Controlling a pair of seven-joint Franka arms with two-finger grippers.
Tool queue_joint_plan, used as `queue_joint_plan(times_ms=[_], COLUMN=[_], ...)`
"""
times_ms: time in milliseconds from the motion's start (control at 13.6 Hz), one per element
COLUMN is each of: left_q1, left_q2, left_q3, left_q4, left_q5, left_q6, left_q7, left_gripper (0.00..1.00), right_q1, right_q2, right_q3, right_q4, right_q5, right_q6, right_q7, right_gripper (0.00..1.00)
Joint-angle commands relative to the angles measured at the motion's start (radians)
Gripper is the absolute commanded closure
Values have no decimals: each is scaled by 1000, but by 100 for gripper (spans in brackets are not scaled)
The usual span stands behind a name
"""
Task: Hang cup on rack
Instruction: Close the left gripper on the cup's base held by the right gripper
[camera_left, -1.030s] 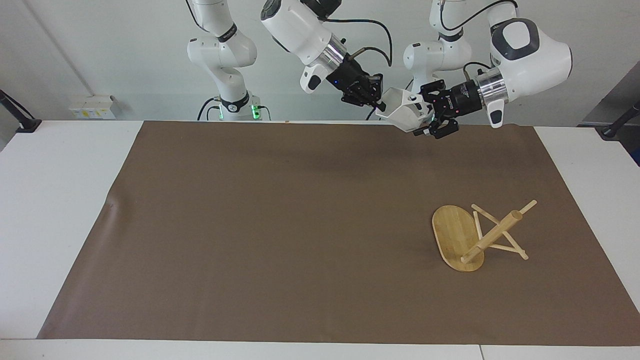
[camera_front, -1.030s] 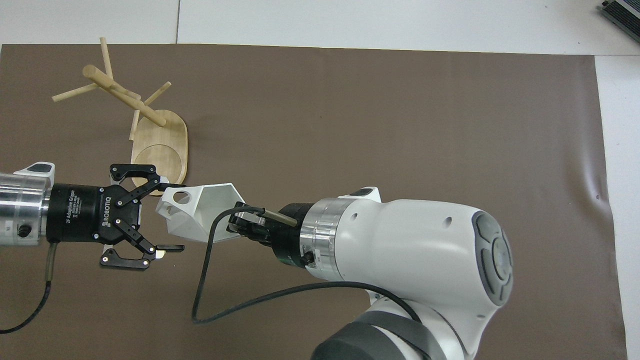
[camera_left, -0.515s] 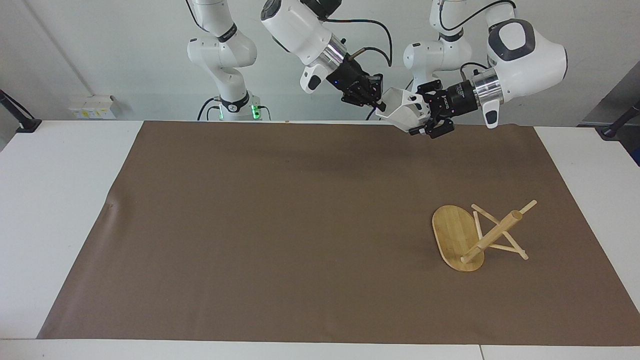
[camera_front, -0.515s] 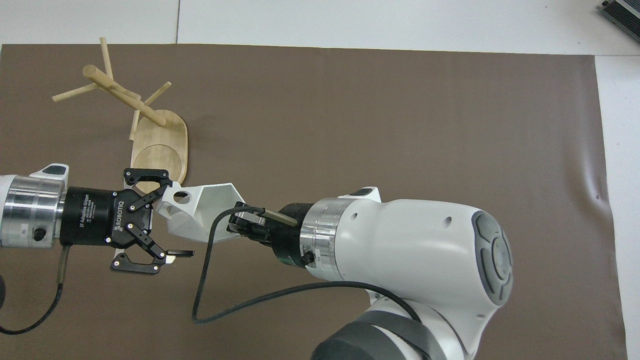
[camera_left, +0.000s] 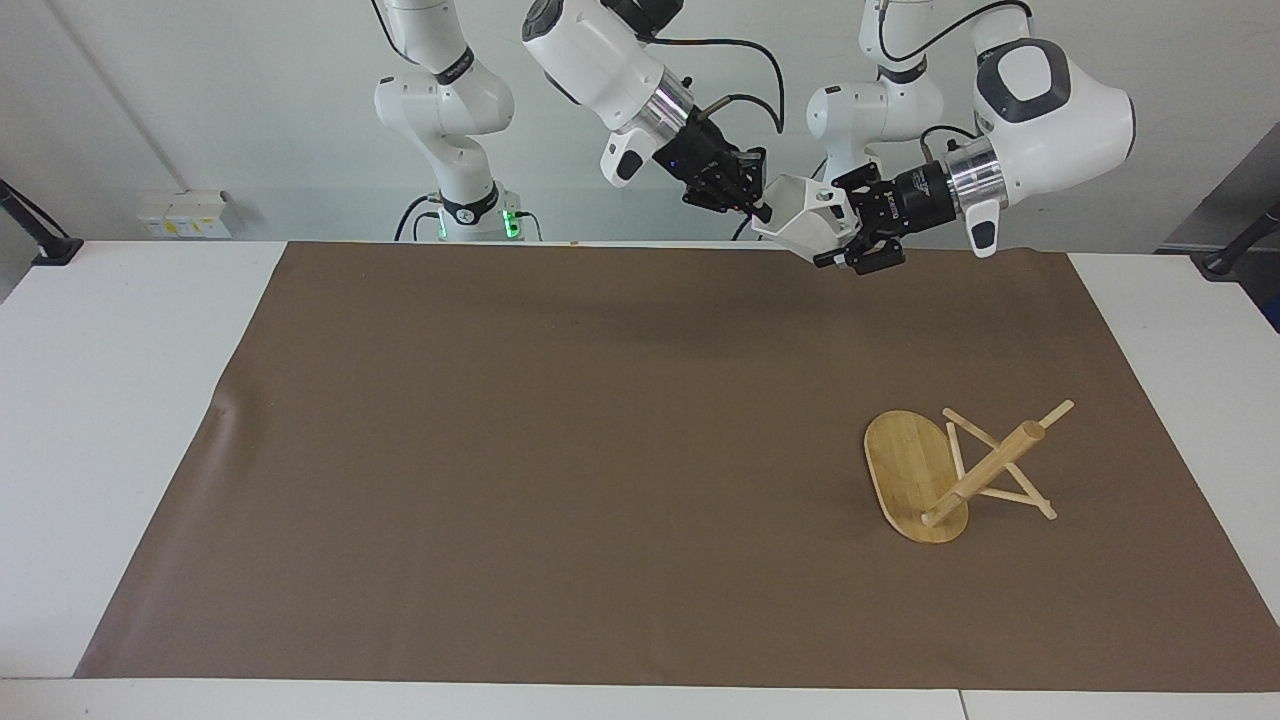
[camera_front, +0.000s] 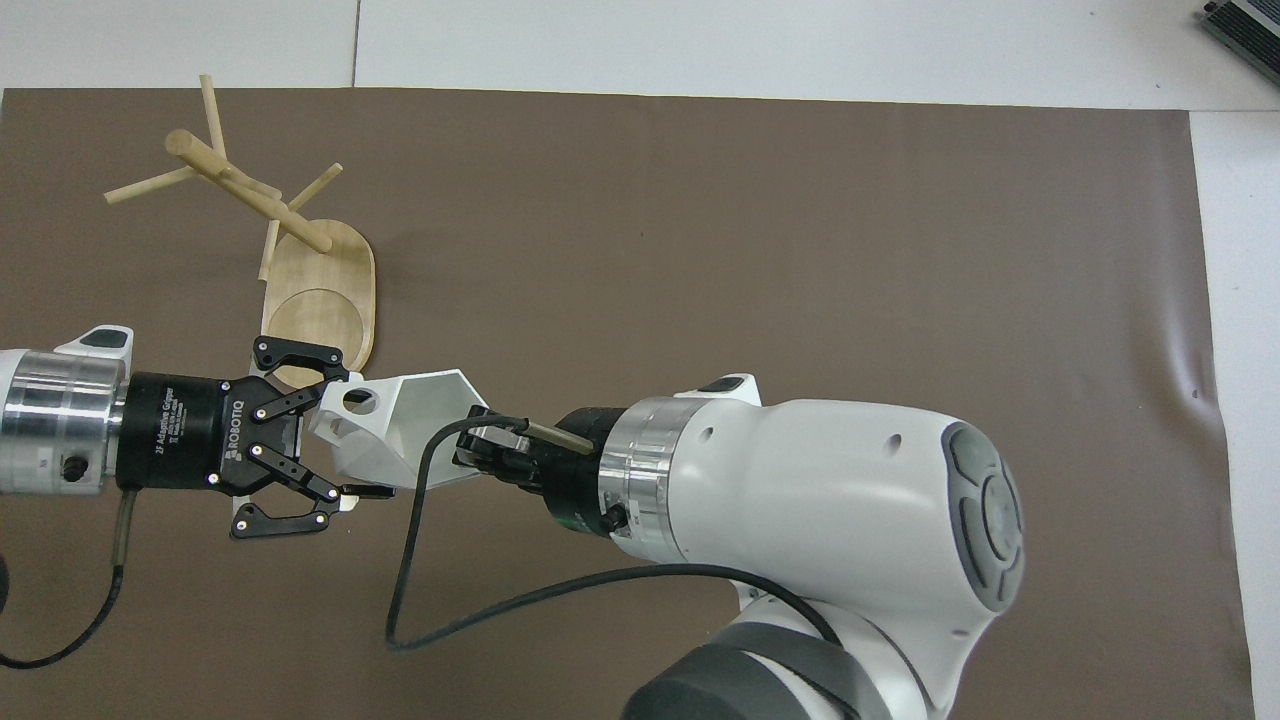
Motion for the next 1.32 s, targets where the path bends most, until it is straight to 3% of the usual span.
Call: queue_joint_plan(times_ms=[0, 294, 368, 589, 736, 1104, 1251], left_q1=[-2, 10, 10, 10, 9, 4, 1], left_q2=[-20, -20, -20, -19, -20, -20, -19], left_q3=[10, 13, 13, 13, 13, 5, 5], left_q4=[-22, -22, -22, -22, -22, -24, -24], left_q5=[-22, -16, -13, -11, -6, 23, 59], left_q6=[-16, -16, -16, -17, -16, 1, 14], left_q7=[32, 19, 19, 16, 16, -10, -31], left_gripper=[100, 100, 100, 100, 100, 100, 100], right_q1=[-11, -11, -11, -11, -11, -12, -12], right_q2=[1, 2, 2, 2, 2, 2, 1], right_q3=[9, 7, 9, 1, 1, -4, -10], right_q4=[-3, -3, -3, -3, -3, -6, -15], right_q5=[27, 27, 27, 15, 15, 12, 12], right_q6=[17, 17, 17, 17, 17, 17, 17], right_q7=[-22, -21, -21, -31, -33, -93, -149], right_gripper=[100, 100, 92, 50, 30, 0, 0])
